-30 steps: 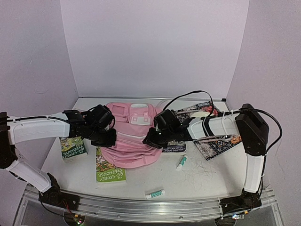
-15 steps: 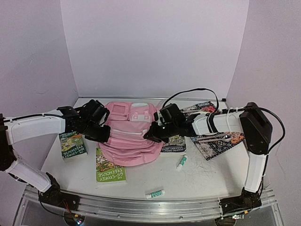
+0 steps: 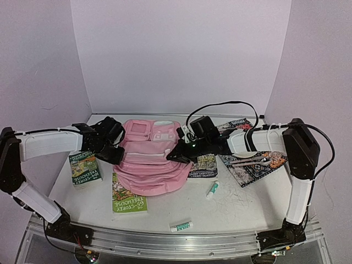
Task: Pack the student bag
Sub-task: Unzip the upper front pocket of the student bag, then place the student bag in the upper front pocket.
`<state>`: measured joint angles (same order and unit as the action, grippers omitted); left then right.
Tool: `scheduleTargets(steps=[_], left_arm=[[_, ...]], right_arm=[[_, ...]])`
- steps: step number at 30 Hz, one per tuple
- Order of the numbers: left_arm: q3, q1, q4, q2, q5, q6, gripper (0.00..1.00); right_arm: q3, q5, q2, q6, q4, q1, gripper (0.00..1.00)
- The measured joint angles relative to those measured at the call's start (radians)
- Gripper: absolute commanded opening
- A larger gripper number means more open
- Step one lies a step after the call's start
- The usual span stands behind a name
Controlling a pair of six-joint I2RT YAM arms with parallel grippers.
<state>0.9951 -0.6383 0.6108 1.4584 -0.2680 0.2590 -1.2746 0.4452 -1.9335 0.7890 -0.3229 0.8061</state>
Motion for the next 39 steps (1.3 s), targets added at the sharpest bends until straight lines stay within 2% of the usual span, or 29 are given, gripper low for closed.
scheduleTargets(steps=[8,13,19,25,28,33,39], left_arm=[[0.000,0.098,-0.103,0.016,0.086,-0.121,0.16],[-0.002,0.138,-0.172,0.017,0.095,-0.190,0.39],[-0.037,0.167,-0.220,-0.036,0.098,-0.255,0.57],[-0.064,0.165,-0.209,-0.131,0.166,-0.289,0.71],[-0.064,0.156,-0.203,-0.170,0.205,-0.300,0.74],[-0.064,0.100,-0.188,-0.191,0.248,-0.310,0.76],[-0.046,-0.037,-0.169,-0.136,0.236,-0.311,0.77]], right_arm=[[-0.044,0.071,0.000,-0.064,0.044,-0.009,0.00],[-0.062,0.115,0.000,-0.105,0.105,-0.019,0.00],[-0.095,0.140,-0.013,-0.140,0.165,-0.020,0.00],[-0.176,0.134,-0.076,-0.166,0.188,-0.021,0.00],[-0.210,0.125,-0.101,-0.180,0.194,-0.026,0.01],[-0.257,0.105,-0.136,-0.210,0.200,-0.041,0.10],[-0.271,0.068,-0.146,-0.244,0.203,-0.060,0.29]])
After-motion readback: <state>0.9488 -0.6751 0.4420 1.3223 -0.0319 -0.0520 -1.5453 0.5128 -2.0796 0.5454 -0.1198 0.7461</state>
